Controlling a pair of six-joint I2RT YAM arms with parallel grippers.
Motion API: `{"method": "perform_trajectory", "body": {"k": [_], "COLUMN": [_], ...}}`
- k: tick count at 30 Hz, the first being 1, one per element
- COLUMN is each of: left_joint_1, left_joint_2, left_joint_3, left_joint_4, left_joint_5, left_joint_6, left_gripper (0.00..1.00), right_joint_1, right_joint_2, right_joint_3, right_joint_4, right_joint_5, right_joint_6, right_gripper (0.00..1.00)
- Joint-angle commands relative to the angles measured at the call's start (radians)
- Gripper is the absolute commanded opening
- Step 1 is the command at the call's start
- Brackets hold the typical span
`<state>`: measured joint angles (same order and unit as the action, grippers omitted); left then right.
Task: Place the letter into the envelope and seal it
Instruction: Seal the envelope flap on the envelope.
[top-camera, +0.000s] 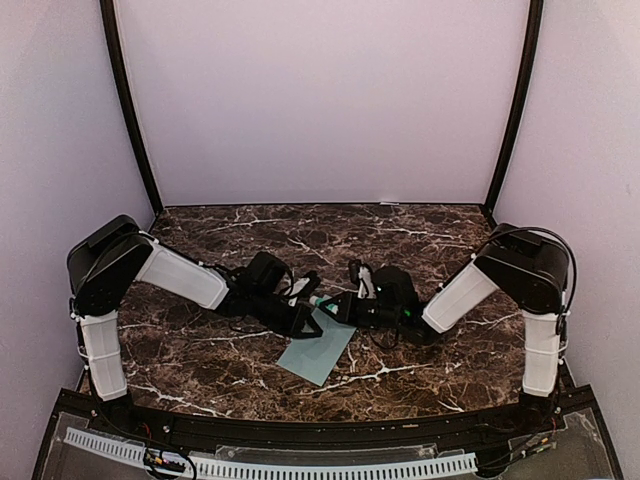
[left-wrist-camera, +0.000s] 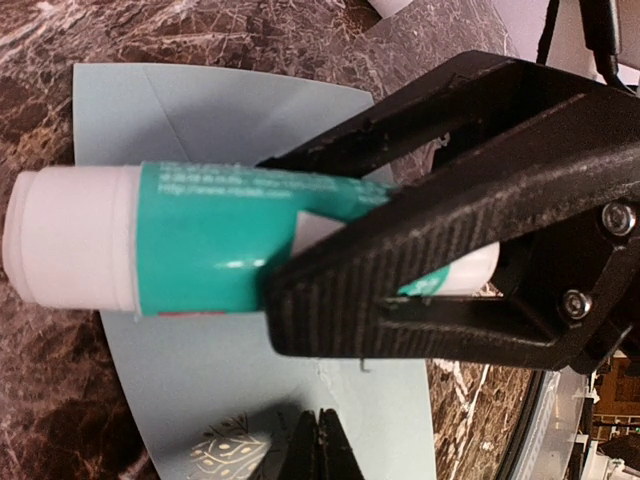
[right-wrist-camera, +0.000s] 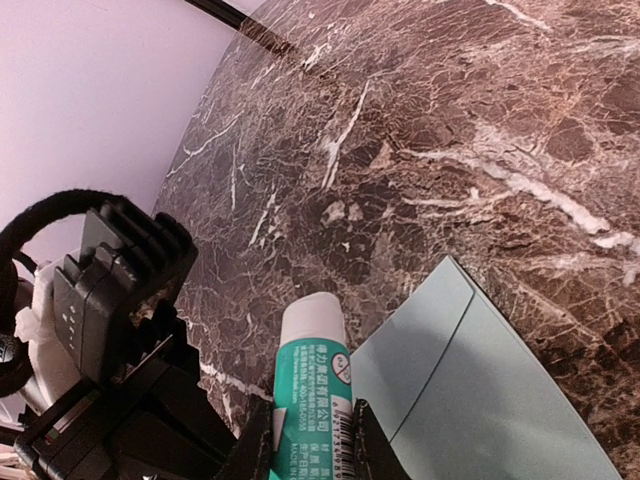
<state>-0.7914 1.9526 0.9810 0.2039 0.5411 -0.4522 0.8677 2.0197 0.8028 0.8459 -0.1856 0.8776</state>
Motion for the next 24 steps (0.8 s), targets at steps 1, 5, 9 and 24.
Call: {"method": "perform_trajectory", "body": {"k": [1,5,9,24], "left_joint_1": [-0.021,-0.023,-0.027,-0.035], "left_joint_2": [-0.003,-0.003,-0.005,-0.028], "left_joint_3": [-0.031,-0.03,-0.031,-0.033], "left_joint_4": [-0.105,-0.115,-0.119,-0.163], "left_joint_5": [-0.009,-0.01,-0.014,-0.03], "left_joint_6": [0.017,0.022,0.026,0.045], "left_gripper": [0.0,0.0,0.0,0.0], "right_joint_1": [-0.015,-0.018,-0.022,-0.037], "right_joint_2": [0.033,0.048,0.068,0.093], "right_joint_3": [0.023,0.021,0.015,-0.006], "right_joint_4": [0.057,0.059,0.083,0.088], "right_joint_5": [-0.009,-0.004,-0.013,0.001], "right_joint_6": [0.026,0.046,0.063,0.114], "right_gripper": [0.09,0.1,0.1,0.1]}}
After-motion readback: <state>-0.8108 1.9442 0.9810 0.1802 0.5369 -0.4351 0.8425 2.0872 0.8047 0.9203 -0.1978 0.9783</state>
